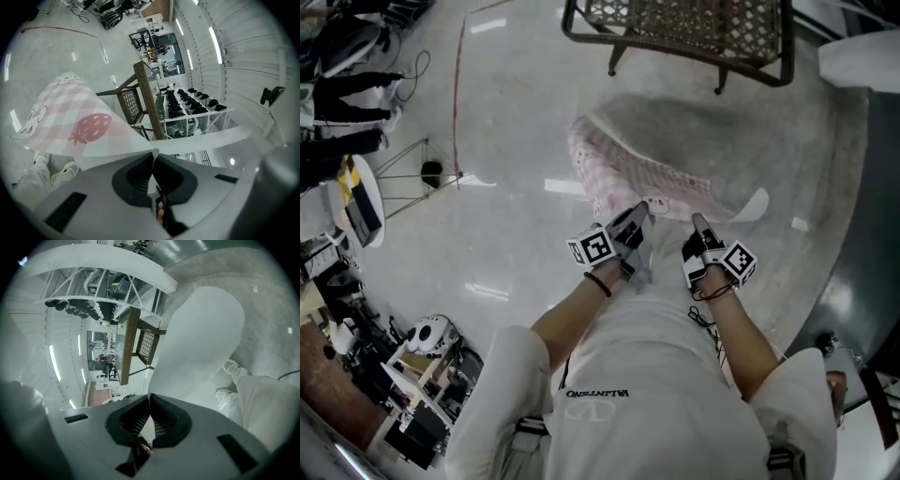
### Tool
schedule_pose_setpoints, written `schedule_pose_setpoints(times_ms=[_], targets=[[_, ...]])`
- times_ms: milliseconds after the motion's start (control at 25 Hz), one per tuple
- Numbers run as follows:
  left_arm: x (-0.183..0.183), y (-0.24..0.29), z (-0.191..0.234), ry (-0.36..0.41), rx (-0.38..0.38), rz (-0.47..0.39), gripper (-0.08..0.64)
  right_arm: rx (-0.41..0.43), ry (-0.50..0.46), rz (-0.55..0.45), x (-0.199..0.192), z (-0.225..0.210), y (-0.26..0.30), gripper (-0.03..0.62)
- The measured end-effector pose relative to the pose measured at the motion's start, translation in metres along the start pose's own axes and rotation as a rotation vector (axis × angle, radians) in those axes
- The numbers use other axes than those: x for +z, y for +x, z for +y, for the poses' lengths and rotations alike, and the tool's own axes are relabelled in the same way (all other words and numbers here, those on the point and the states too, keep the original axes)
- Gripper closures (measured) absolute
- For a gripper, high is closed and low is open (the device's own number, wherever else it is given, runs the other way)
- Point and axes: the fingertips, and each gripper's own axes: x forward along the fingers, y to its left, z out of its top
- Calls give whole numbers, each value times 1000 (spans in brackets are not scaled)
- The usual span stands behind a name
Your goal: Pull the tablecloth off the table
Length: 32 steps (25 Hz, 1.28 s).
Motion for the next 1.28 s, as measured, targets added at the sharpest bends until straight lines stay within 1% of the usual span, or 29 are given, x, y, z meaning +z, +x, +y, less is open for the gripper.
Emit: schedule_pose_setpoints(times_ms=[120, 360, 520, 680, 880, 1120, 1280], targets=[[8, 1, -17, 16, -27, -9, 558, 27, -28, 0, 3, 21, -3, 581], [21, 8, -37, 21, -55, -23, 557, 71, -9, -38, 13, 40, -3, 581], [26, 8, -37, 3, -69, -26, 557, 72, -8, -42, 13, 44, -1, 581], [27, 2, -33, -14, -60, -22, 557, 65, 2, -38, 6, 50, -1, 581], [31, 3, -38, -10, -94, -21, 557, 72, 4, -40, 6, 52, 0, 581], [36, 5, -45, -6, -107, -24, 557, 80, 14, -40, 5, 56, 1, 581], [39, 3, -48, -7, -113, -24, 557, 91, 4, -38, 4, 61, 1, 581]])
